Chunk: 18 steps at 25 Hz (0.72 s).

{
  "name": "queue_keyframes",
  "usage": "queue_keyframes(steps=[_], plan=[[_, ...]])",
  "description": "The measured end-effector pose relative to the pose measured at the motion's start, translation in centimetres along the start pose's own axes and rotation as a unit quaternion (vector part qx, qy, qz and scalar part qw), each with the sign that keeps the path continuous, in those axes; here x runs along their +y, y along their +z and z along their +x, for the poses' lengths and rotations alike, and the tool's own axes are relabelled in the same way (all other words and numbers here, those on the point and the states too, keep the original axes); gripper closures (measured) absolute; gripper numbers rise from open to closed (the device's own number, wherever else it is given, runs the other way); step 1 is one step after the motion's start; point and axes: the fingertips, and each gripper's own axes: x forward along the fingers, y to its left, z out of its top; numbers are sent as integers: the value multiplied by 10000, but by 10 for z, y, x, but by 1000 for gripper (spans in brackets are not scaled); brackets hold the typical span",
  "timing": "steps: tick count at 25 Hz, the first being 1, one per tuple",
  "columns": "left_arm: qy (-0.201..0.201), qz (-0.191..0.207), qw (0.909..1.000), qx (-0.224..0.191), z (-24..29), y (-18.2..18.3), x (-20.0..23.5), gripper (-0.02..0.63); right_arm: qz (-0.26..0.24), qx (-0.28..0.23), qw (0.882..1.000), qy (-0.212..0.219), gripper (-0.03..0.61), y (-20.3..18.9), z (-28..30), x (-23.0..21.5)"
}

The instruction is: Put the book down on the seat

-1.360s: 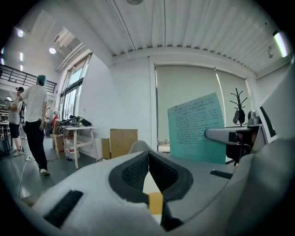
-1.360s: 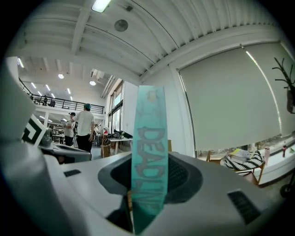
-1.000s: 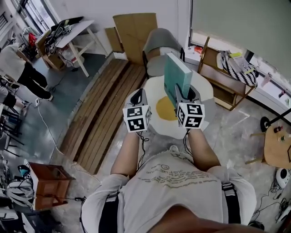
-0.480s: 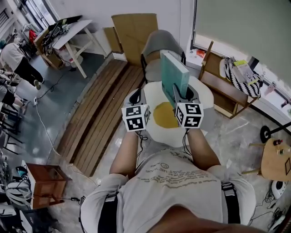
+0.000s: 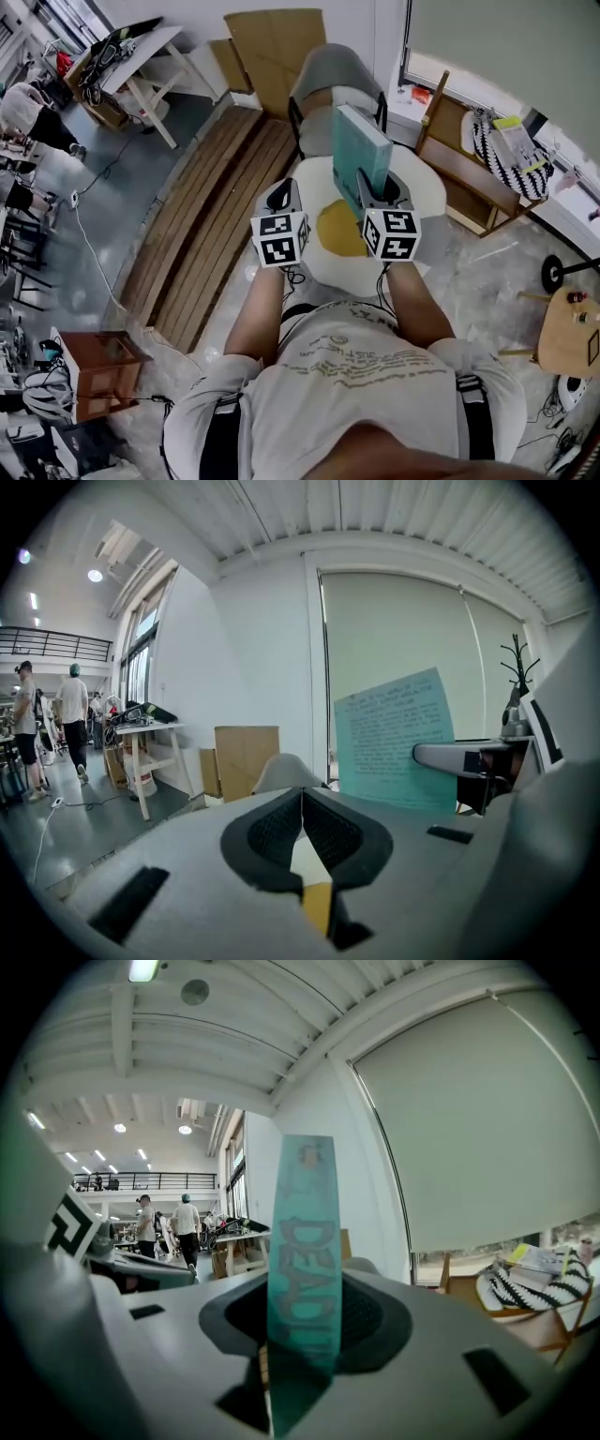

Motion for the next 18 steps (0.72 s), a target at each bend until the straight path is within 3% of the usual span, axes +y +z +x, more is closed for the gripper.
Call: queue_keyframes(steps=[6,12,18], plan=[[-65,-65,9997,233,11,-19,0,594,236,230,9991,-261,413,-22,4,-22],[-421,-40,9972,622,43,-45,9,594,475,640,9951,-585,413,-57,26,-28],[-719,-36,9906,1163,82,-94,23,594,541,1026,9892,-894,413,-91,53,-31]])
